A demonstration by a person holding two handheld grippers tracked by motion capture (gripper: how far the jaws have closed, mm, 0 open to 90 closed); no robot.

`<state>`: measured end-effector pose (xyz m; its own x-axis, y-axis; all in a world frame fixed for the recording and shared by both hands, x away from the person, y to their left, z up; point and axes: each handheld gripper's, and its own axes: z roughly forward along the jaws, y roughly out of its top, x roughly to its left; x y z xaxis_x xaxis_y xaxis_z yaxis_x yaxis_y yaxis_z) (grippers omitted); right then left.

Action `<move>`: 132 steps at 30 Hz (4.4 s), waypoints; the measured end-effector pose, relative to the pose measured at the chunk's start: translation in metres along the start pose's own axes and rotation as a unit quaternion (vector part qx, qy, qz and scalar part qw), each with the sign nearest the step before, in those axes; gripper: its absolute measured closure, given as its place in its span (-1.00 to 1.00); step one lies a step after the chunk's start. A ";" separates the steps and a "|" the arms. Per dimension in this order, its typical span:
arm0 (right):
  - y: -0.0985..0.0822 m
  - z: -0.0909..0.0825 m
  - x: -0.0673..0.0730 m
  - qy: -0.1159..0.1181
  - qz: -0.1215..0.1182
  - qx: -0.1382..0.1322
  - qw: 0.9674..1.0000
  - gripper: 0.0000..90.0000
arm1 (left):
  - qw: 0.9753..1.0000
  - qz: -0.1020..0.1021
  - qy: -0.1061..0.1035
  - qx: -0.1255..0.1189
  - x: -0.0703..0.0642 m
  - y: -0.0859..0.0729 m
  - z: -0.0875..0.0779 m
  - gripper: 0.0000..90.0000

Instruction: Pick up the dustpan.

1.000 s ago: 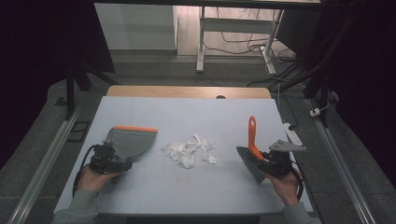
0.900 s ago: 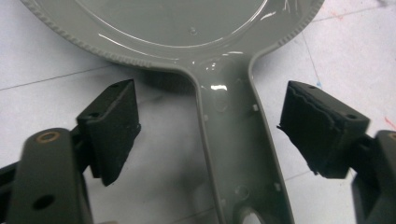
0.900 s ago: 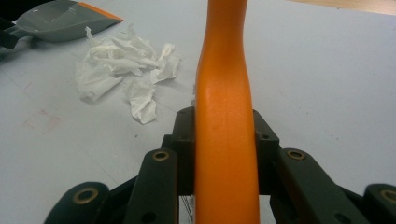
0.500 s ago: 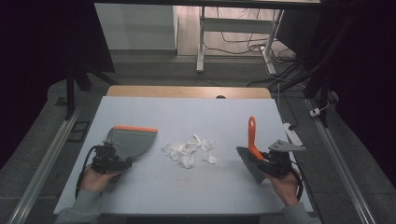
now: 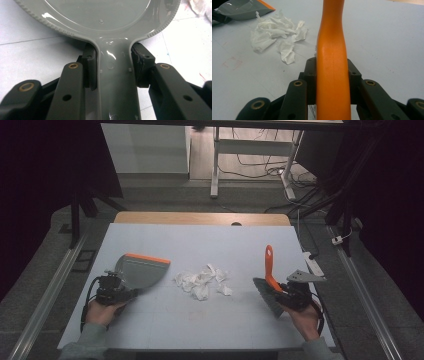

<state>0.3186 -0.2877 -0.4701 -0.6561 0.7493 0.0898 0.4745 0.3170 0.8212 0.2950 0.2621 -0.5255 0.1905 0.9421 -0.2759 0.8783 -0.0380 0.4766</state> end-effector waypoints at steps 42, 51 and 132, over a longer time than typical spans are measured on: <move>0.001 -0.001 0.001 -0.001 -0.001 -0.005 1.000 0.56 | 0.996 0.026 -0.023 -0.080 0.014 -0.004 -0.028 0.37; 0.001 -0.003 -0.001 -0.001 -0.001 -0.009 1.000 0.56 | 0.994 0.041 -0.031 -0.092 0.019 -0.005 -0.037 0.37; 0.005 -0.003 0.003 0.005 -0.007 -0.026 1.000 0.56 | 0.956 0.260 -0.137 -0.015 -0.008 -0.039 -0.064 0.36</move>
<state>0.3173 -0.2856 -0.4639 -0.6685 0.7391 0.0827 0.4337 0.2971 0.8507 0.2313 0.2778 -0.4885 0.7094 0.6755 -0.2013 0.6211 -0.4640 0.6317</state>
